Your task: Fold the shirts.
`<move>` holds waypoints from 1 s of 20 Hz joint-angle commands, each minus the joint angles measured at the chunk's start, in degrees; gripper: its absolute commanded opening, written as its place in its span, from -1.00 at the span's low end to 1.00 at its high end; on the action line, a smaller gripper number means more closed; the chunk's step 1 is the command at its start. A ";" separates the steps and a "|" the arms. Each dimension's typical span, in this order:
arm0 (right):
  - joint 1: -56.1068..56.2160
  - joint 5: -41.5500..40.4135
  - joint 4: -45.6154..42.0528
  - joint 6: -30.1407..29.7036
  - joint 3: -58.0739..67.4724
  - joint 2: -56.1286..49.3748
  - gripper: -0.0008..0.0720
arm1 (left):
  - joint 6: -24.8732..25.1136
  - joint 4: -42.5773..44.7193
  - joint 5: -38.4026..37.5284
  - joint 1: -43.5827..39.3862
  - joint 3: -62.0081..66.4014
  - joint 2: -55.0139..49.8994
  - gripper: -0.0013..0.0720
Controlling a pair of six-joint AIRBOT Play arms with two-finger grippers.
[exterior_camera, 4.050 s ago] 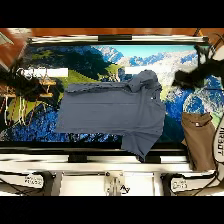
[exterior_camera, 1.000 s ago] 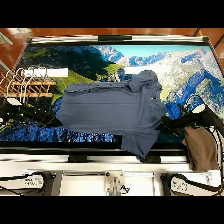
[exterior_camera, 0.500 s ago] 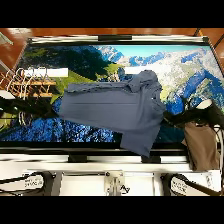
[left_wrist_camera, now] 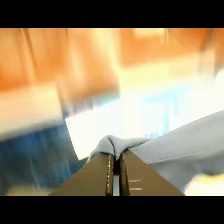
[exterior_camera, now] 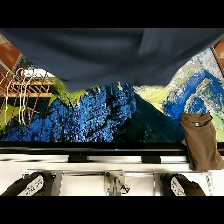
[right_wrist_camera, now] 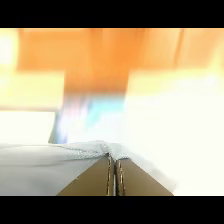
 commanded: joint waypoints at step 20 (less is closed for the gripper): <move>0.02 50.95 -14.51 13.79 4.50 -6.43 -0.81 | -16.92 19.74 -18.80 0.24 -16.26 15.65 -0.85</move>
